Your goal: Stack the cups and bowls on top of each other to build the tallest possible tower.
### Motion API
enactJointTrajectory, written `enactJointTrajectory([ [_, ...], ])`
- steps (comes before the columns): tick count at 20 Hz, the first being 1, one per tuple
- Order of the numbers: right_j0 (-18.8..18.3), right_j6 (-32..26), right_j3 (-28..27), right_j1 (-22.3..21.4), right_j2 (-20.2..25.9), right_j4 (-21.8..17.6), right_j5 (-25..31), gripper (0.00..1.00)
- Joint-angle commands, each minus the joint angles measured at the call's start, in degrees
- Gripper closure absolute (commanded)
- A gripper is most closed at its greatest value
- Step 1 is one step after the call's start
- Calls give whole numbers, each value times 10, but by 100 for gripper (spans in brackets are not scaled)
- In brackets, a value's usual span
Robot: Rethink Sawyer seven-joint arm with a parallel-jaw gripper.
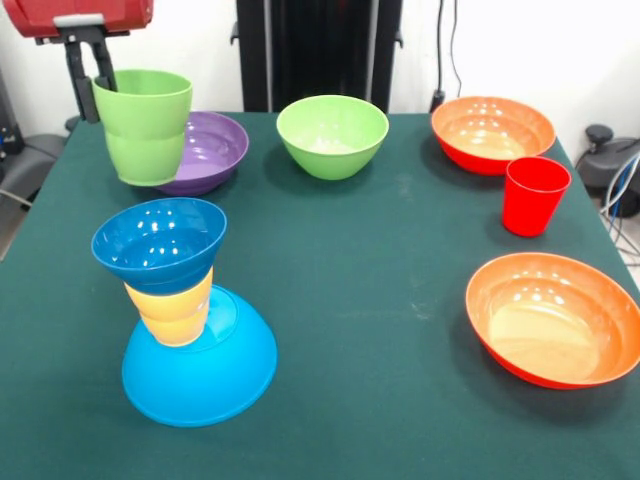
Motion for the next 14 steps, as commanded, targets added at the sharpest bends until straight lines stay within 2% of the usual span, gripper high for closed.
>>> enactJointTrajectory([
  [1,15,-101,-15,34,13,-64,-13,100],
  [6,13,-97,-13,36,16,-76,-17,100],
  [14,5,-86,-4,52,35,-68,-36,100],
])
